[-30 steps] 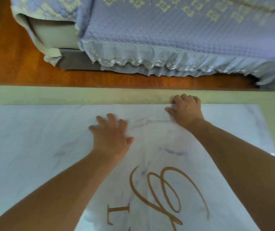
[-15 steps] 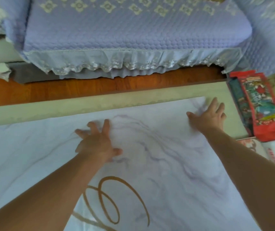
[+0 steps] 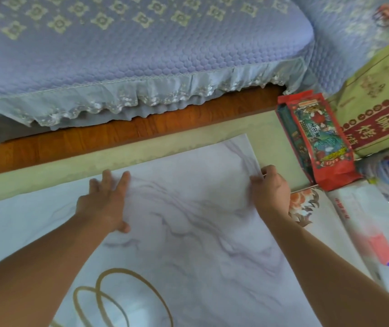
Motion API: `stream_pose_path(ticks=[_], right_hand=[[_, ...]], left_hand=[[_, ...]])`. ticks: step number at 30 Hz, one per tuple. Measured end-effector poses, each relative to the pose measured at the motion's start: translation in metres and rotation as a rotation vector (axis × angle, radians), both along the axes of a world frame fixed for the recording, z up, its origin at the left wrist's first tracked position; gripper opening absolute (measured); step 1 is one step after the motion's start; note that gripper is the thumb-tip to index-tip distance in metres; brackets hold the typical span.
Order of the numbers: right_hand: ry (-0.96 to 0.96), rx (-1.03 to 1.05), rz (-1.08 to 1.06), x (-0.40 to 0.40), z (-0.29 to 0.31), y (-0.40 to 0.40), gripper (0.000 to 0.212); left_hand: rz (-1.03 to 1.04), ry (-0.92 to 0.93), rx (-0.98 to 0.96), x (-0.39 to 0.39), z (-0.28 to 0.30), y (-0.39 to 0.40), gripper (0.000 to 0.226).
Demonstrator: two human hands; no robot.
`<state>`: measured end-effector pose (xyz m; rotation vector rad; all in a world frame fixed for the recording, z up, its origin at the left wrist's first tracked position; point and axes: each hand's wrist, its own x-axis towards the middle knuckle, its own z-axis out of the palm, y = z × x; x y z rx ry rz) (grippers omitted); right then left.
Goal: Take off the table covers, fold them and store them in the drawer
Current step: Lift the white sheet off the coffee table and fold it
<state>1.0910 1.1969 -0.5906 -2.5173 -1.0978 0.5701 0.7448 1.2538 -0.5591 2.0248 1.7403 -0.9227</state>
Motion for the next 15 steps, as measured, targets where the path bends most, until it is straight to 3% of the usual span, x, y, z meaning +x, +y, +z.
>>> stream_pose_path(ticks=[5,15], right_hand=[[0.172,-0.054,-0.188,0.013,0.001,0.012,0.019],[0.32,-0.098,-0.282,0.027,0.002,0.021,0.021]], left_hand=[[0.04,-0.036,-0.025,-0.001,0.0,0.0,0.144],[0.181,-0.135,-0.12,-0.003,0.002,0.002,0.141]])
